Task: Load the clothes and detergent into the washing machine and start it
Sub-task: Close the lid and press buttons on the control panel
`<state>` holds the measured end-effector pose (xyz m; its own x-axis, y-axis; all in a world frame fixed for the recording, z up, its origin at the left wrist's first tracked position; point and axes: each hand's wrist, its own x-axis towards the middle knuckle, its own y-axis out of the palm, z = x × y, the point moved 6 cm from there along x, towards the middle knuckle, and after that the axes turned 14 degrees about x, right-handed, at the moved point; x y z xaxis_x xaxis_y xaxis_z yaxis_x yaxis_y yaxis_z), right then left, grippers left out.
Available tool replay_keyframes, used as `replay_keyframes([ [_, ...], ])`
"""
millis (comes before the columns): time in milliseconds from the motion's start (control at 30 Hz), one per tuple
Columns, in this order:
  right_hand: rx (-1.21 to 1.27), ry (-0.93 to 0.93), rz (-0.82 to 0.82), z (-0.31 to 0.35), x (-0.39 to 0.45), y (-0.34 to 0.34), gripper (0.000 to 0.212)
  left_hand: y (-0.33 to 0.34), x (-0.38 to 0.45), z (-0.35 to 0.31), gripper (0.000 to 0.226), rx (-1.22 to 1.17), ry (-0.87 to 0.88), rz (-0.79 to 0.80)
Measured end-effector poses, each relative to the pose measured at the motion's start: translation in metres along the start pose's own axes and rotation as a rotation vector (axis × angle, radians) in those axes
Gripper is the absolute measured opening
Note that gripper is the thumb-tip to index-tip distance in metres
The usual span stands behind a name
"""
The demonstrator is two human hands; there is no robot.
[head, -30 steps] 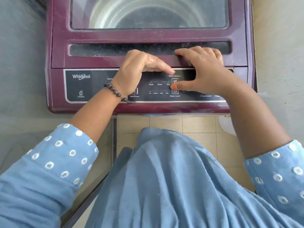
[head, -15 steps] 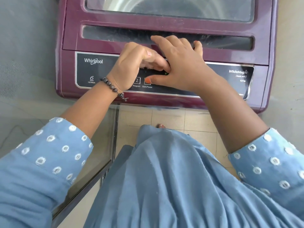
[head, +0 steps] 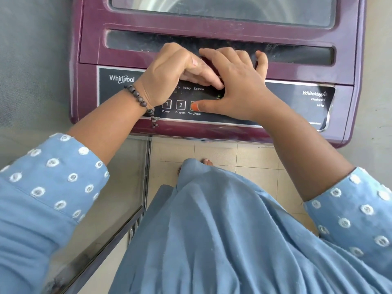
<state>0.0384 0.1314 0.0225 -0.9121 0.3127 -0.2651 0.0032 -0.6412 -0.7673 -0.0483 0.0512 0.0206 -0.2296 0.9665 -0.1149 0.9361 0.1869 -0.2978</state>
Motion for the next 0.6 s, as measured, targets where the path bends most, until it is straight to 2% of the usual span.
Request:
replay_keyframes([
  [300, 0.011, 0.007, 0.012, 0.0003, 0.0004, 0.0029, 0.099, -0.0038, 0.0089, 0.0012, 0.058, -0.053, -0.061, 0.132],
  [600, 0.003, 0.011, 0.002, 0.0004, 0.0017, 0.0024, 0.094, -0.0016, 0.0042, 0.0016, 0.054, -0.072, -0.021, 0.099],
])
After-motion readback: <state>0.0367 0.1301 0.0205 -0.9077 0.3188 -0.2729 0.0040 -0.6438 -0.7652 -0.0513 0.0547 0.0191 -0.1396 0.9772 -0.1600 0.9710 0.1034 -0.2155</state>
